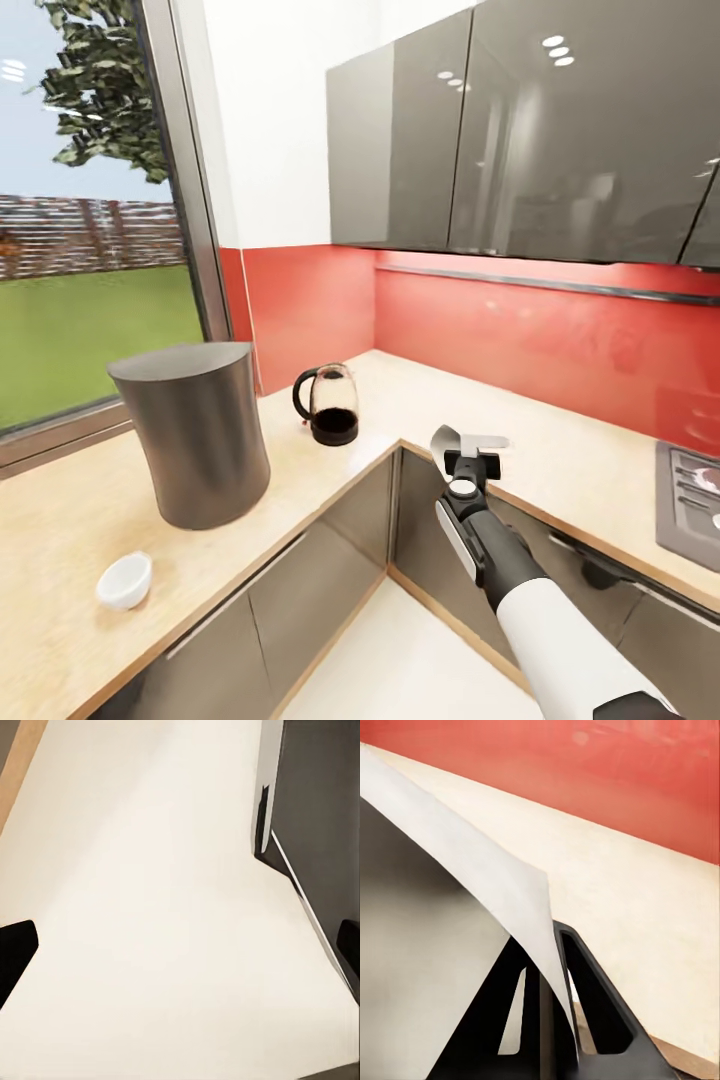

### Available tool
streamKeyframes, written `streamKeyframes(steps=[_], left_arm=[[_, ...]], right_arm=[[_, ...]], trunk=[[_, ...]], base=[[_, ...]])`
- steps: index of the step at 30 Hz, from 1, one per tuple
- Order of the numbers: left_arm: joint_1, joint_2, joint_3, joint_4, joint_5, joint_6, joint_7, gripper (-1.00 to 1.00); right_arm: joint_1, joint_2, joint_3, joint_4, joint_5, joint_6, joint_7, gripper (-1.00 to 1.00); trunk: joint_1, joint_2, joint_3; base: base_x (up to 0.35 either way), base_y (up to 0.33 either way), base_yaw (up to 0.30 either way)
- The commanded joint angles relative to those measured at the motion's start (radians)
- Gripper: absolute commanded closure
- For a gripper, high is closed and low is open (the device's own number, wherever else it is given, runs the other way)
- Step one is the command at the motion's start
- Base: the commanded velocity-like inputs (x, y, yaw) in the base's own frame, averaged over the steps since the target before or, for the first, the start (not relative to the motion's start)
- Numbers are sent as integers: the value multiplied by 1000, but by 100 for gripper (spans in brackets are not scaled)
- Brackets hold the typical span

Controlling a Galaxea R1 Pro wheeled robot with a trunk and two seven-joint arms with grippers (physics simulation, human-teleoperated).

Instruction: Set up a coffee station on the kitchen countertop: keep the coffee maker on the countertop, move the bottle of coffee from the kitchen shelf to the counter next to the coffee maker, place a paper coffee filter on top of the coffee maker, put the saucer next to the coffee maker with the coffee cup on the saucer, and place the electric kettle next to the coffee maker.

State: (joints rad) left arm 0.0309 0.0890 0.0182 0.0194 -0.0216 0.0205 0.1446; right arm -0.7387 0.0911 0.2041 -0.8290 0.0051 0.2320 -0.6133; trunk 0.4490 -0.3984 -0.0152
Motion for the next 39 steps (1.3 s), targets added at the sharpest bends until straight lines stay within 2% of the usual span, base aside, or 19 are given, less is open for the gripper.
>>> streamKeyframes(steps=[1,19,22,39], left_arm=[[0,0,2,-1,-2,2,3,-100],[0,-1,2,-1,-2,1,3,-100],[0,-8,1,-1,-4,2,3,-100],[-2,-13,0,-1,-2,1,3,-100]], right_arm=[[-1,-1,3,-1,-4,5,-4,100],[-1,-1,3,-1,-4,5,-3,100],[-1,0,3,-1,-4,4,-3,100],[-1,1,3,-1,-4,5,-4,100]], trunk=[[1,-2,-2],[1,-2,-2],[1,-2,-2],[1,-2,-2]], base=[[282,-207,277],[262,-220,277],[173,-263,278],[8,-303,277]])
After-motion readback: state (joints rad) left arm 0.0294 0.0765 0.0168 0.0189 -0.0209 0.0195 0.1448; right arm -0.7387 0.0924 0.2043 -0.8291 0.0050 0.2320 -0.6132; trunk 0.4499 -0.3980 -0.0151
